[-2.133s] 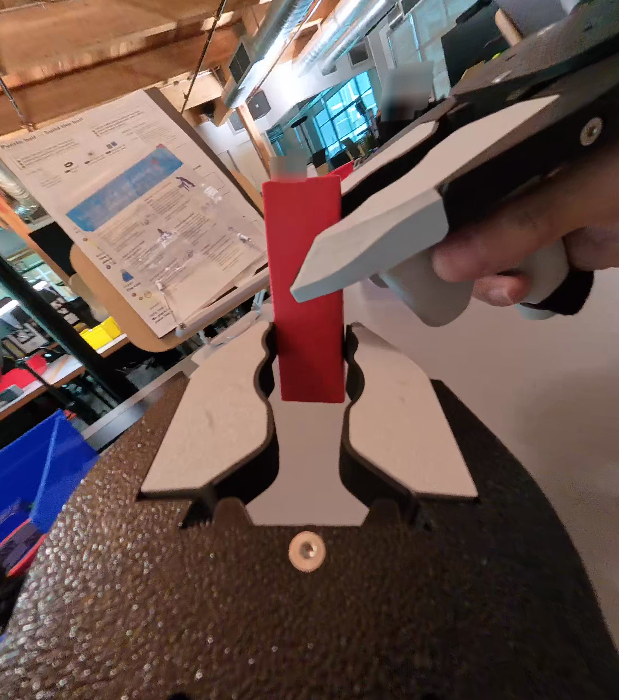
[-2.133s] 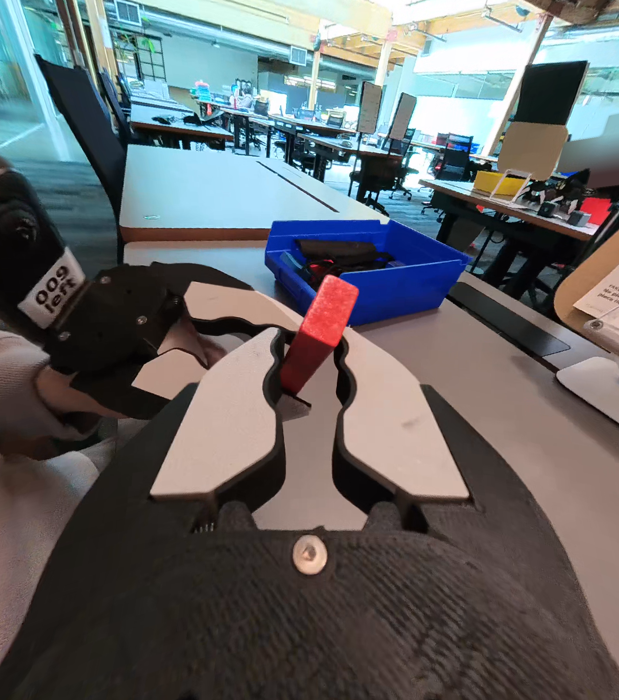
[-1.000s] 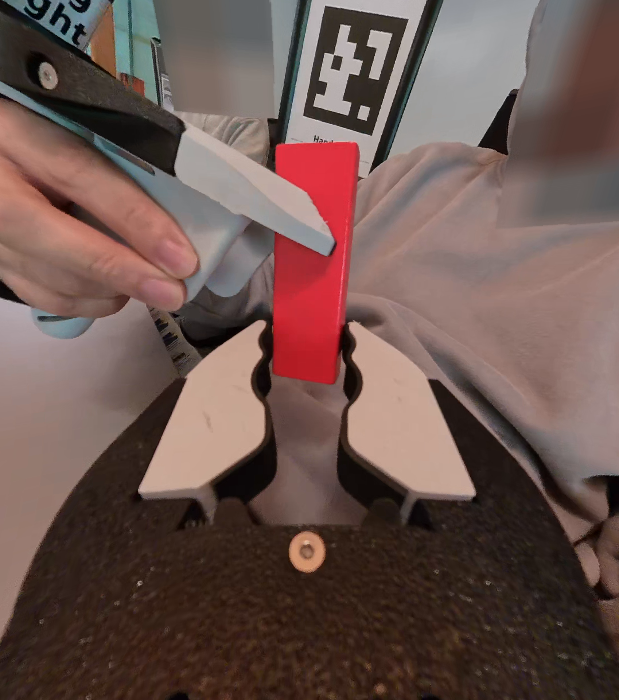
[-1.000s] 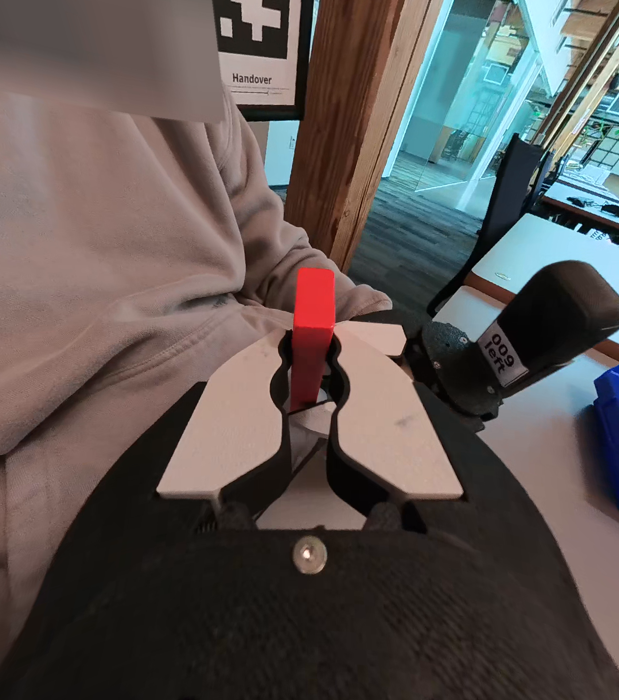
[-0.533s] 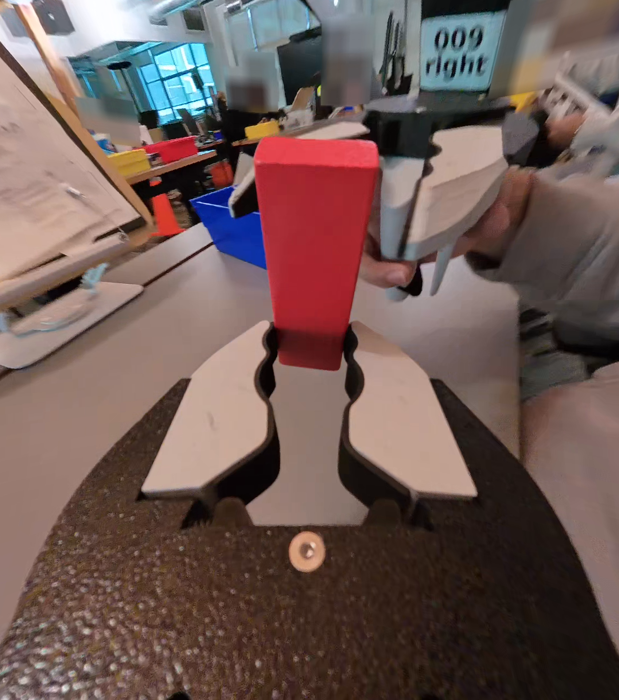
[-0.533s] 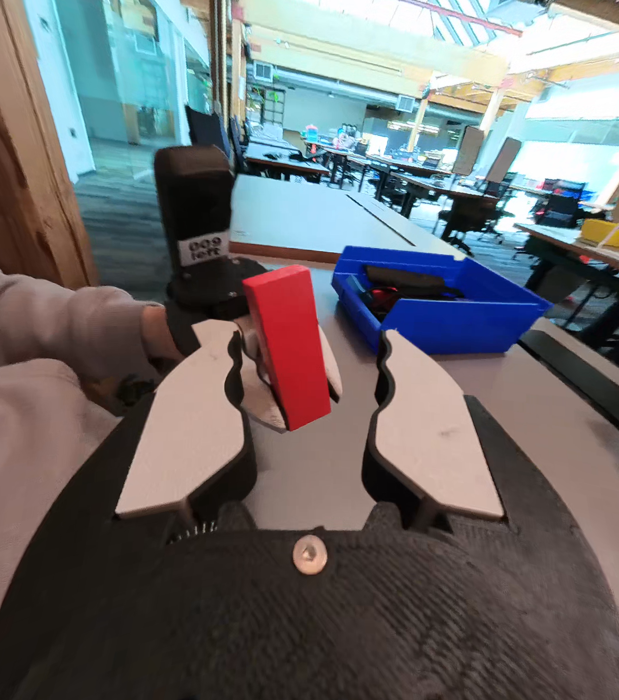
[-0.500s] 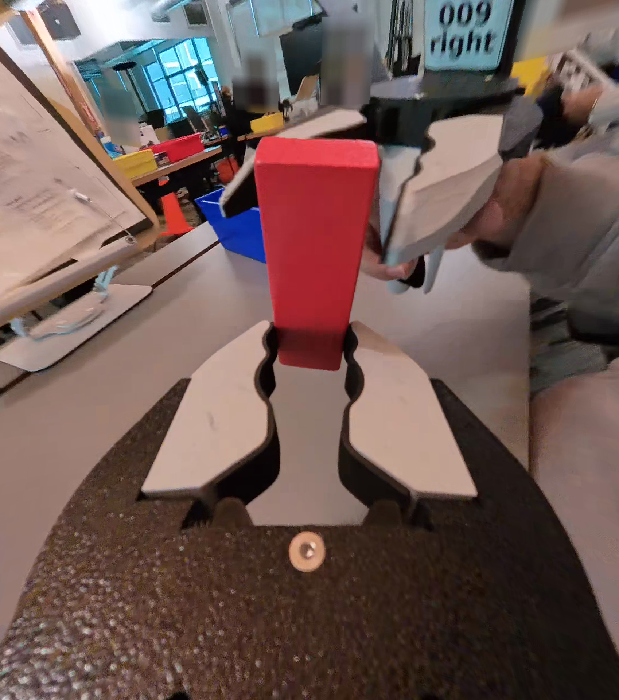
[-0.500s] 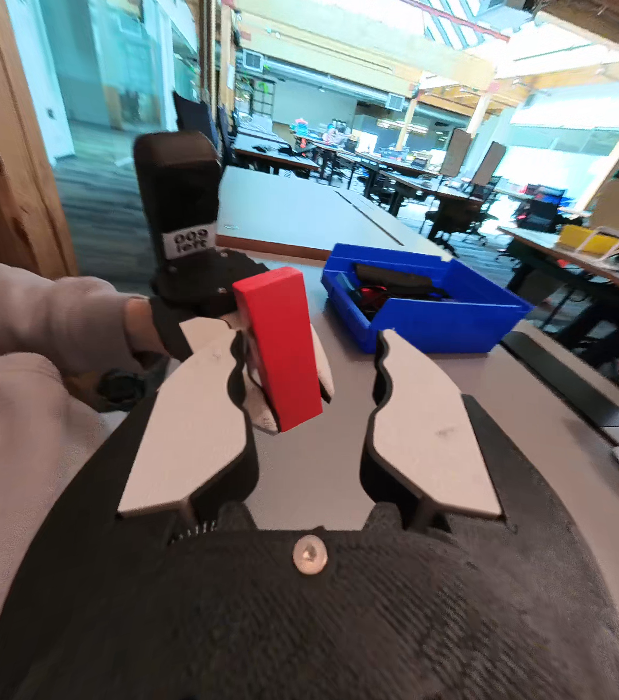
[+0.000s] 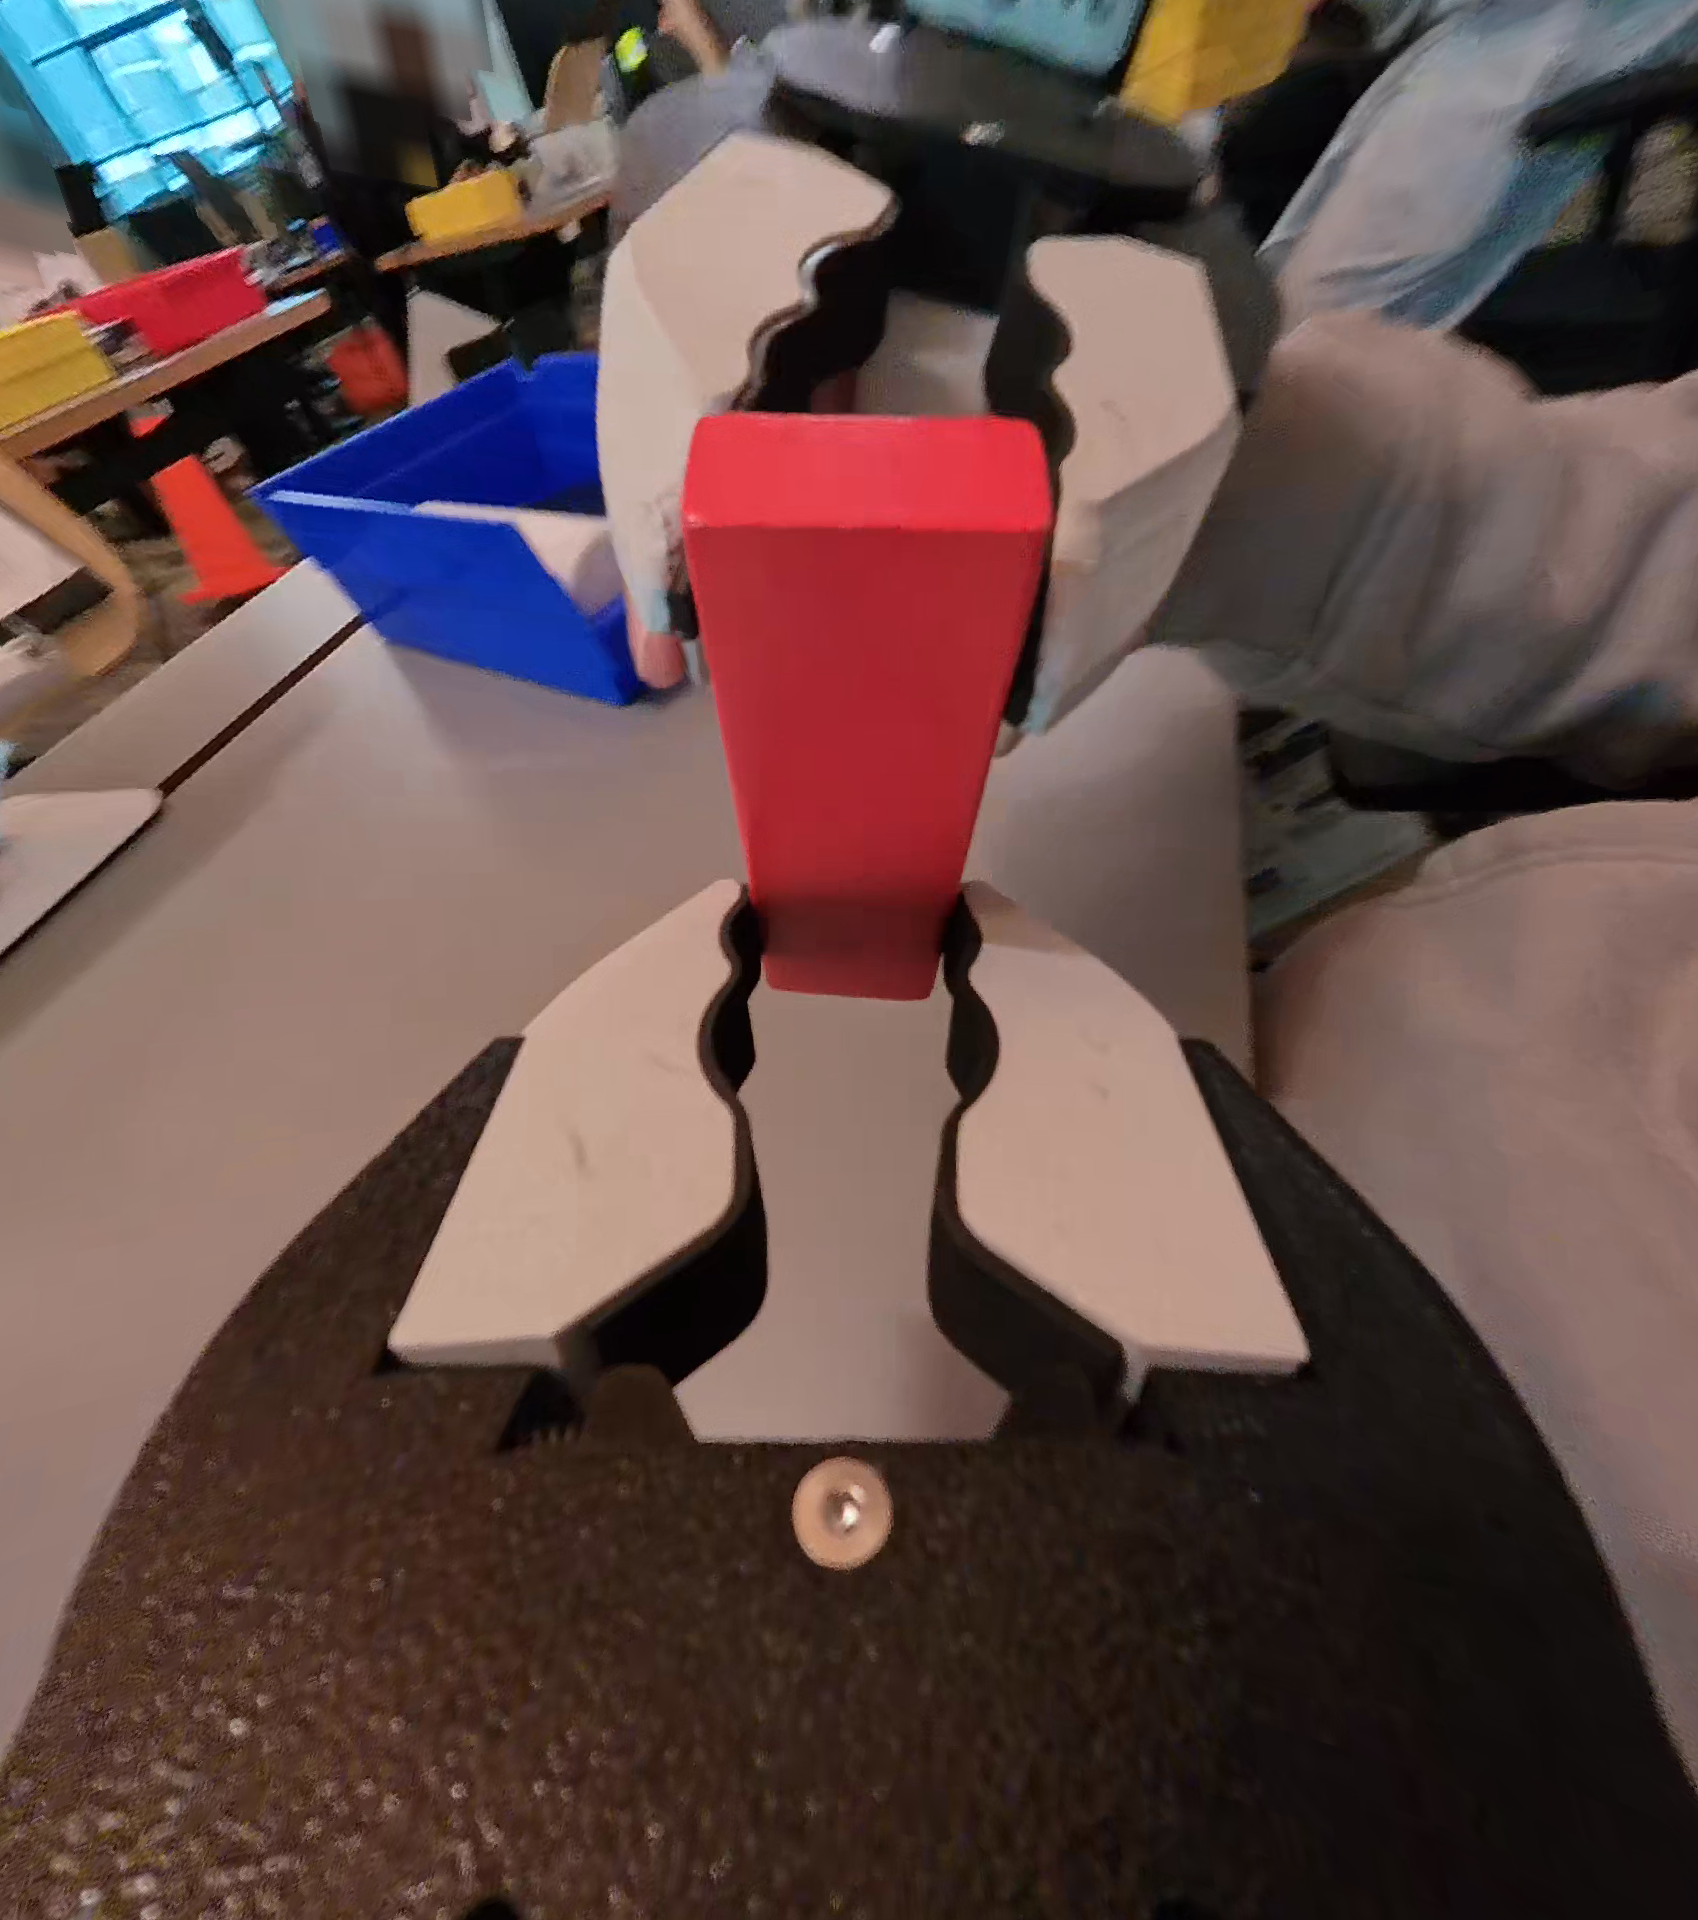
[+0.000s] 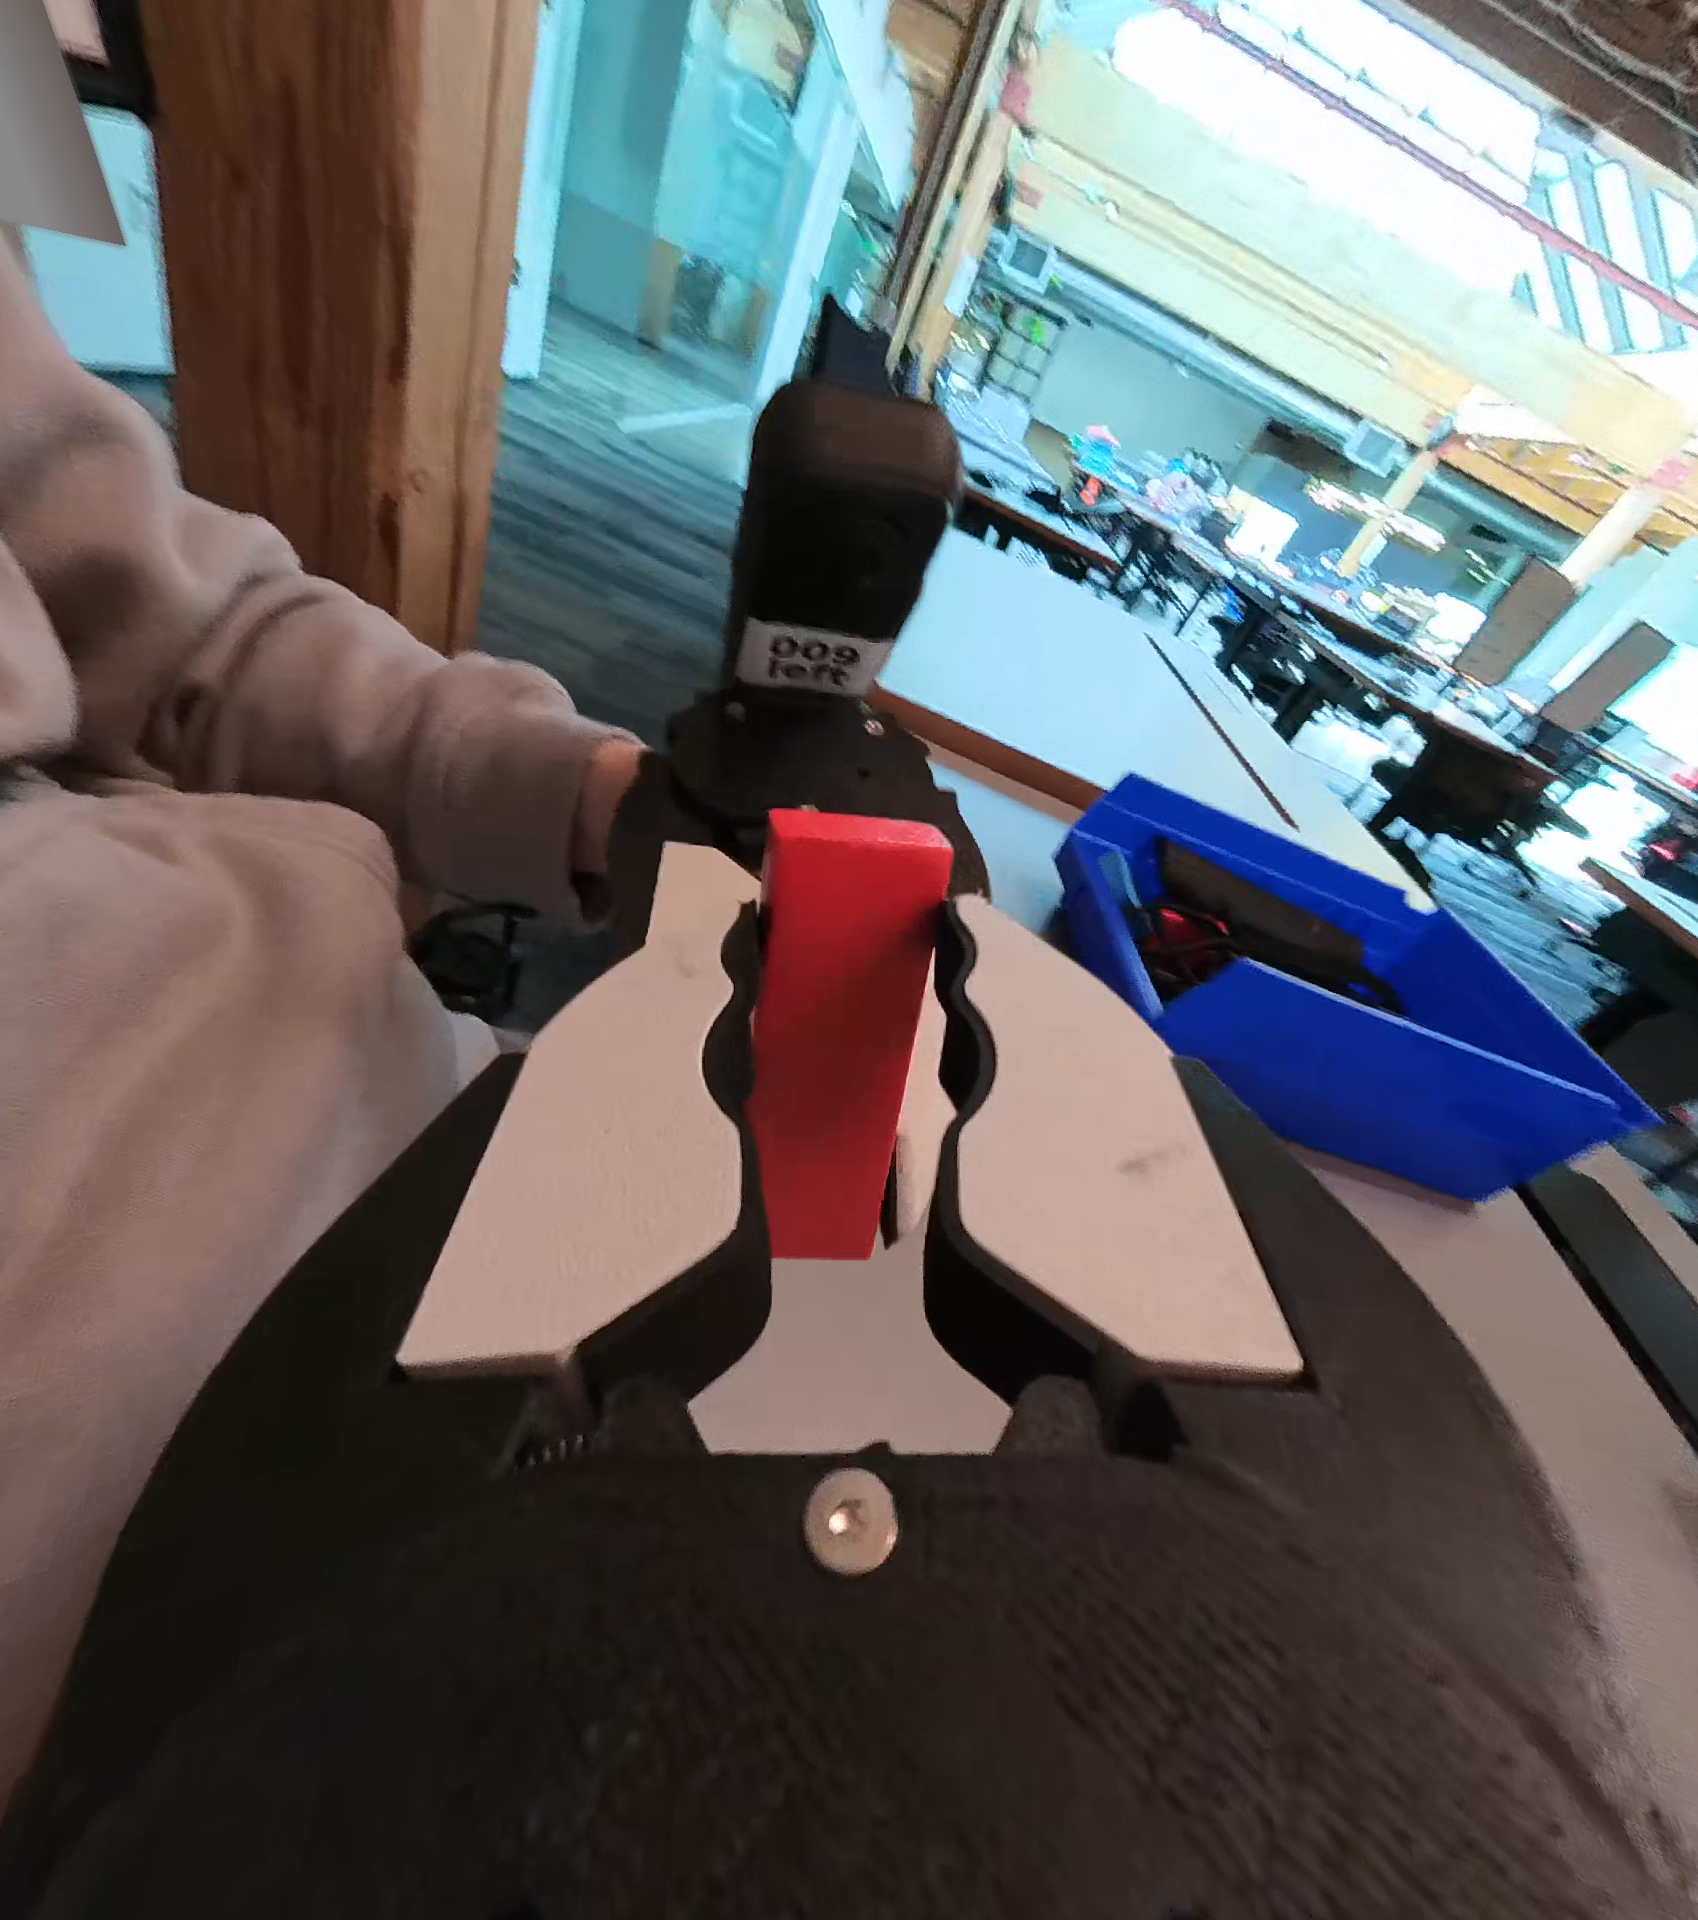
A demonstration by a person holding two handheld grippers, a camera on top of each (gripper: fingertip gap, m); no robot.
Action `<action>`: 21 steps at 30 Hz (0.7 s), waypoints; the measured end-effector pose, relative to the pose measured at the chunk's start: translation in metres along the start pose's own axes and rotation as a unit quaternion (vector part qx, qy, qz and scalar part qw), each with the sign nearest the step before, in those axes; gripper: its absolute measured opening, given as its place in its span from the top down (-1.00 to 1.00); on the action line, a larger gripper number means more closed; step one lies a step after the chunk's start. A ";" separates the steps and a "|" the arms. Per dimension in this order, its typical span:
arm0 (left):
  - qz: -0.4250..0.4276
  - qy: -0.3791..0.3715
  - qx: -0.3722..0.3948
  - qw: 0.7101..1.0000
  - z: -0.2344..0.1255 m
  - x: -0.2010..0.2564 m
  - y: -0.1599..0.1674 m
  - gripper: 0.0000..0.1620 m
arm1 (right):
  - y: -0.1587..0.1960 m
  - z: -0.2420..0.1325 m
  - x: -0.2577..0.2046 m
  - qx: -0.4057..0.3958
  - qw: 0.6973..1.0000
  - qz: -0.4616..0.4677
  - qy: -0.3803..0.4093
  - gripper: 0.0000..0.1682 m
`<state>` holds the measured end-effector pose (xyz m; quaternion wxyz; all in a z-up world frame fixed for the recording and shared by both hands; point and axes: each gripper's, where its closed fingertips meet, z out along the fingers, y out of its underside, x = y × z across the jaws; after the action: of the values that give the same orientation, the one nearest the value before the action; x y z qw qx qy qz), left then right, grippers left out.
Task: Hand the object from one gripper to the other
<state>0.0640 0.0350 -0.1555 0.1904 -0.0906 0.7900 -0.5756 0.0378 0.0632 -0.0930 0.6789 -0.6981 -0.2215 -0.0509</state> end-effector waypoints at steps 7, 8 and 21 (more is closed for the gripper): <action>-0.135 0.188 0.184 0.955 -0.033 0.033 -0.051 0.43 | -0.048 -0.023 -0.020 0.167 0.981 0.045 -0.092 0.61; -0.159 0.205 0.193 0.946 -0.036 0.033 -0.054 0.45 | -0.050 -0.026 -0.022 0.178 0.978 0.047 -0.100 0.62; -0.053 0.259 0.156 0.952 -0.022 0.067 -0.027 0.63 | -0.046 -0.018 -0.042 0.196 0.962 0.081 -0.172 0.61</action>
<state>-0.0076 0.0216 -0.1374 -0.0397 0.0507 0.7066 -0.7047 -0.0129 0.0352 -0.0646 0.7562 -0.5652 -0.2828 0.1694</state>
